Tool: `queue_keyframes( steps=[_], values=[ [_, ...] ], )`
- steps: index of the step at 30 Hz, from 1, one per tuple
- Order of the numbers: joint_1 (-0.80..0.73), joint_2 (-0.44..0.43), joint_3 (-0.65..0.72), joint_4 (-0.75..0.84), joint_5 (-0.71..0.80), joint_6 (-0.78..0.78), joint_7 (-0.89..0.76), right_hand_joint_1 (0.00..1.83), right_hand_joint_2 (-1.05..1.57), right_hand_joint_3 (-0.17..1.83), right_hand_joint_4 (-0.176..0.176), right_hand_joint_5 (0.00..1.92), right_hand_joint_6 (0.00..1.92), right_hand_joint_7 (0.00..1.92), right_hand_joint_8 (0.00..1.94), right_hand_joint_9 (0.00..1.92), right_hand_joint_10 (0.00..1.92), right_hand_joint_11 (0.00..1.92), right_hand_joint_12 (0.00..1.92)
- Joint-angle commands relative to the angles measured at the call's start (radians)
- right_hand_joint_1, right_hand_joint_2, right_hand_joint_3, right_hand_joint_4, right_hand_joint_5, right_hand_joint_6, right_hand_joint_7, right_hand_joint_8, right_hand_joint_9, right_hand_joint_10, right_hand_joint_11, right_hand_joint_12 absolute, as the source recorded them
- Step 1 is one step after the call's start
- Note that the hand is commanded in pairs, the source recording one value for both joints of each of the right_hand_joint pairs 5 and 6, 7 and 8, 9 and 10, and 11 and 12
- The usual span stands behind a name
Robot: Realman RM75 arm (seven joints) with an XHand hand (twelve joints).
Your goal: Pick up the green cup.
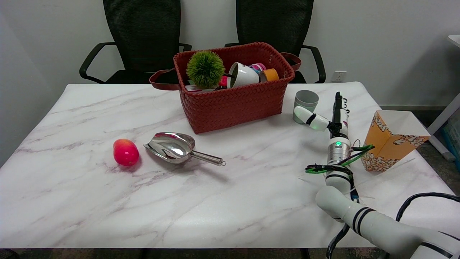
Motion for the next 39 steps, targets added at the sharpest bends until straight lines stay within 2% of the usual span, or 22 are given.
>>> queue_keyframes(
  steps=[1,18,39],
  values=[
    [0.078,0.013,0.002,-0.059,-0.002,-0.157,0.017,1.01,0.01,0.36,0.000,0.00,0.00,0.00,0.00,0.00,0.00,0.00,0.00],
    [0.179,-0.007,-0.022,-0.198,-0.051,-0.230,0.021,1.01,0.00,0.34,0.000,0.00,0.00,0.00,0.00,0.00,0.00,0.00,0.00],
    [0.239,-0.025,-0.024,-0.280,-0.046,-0.272,0.024,1.02,-0.01,0.35,0.000,0.00,0.00,0.00,0.00,0.00,0.00,0.00,0.00]
  ],
)
